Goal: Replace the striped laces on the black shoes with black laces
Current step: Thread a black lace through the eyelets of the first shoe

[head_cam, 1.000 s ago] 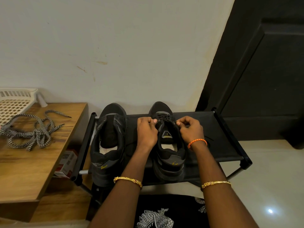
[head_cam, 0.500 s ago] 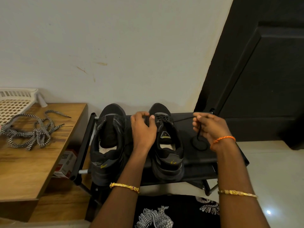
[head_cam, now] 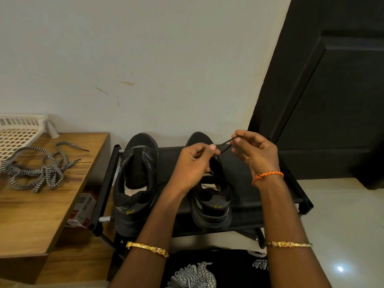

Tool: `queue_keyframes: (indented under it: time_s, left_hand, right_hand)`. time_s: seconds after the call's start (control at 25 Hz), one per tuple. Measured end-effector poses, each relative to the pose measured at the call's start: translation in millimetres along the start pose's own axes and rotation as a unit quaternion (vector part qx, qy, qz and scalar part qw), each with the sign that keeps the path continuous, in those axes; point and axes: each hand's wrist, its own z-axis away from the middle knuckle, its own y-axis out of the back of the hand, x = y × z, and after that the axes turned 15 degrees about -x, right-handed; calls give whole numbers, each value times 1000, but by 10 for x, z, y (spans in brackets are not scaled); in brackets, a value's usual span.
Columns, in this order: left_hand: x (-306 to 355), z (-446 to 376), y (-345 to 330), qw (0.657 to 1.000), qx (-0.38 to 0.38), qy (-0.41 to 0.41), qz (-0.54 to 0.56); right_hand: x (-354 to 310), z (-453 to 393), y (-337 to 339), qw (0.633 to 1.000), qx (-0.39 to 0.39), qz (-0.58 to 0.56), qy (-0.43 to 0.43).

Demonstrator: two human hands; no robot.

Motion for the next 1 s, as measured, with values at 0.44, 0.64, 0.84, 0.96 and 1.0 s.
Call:
queue_keyframes:
  time_s: [0.44,0.64,0.84,0.96,1.0]
  left_hand:
    - [-254,94,580,945,214,77,-236]
    - [-229,-2,409,975,156,18,-156]
    - [-208,-57,163,990,74,-41,-116]
    - [-212,-63,179,986,103,-48,-122]
    - [-215,-58,199,984,110,-48,-130]
  right_hand:
    - [503,-206,303,944,319,55,-69]
    - [467,-196,158,929,256,265,-40]
    - [414,-48,-282,910,-104,380,126]
    - [448,-55,-304,910,-147,373,106]
    - [444,-70,-265,917,-133,362,105]
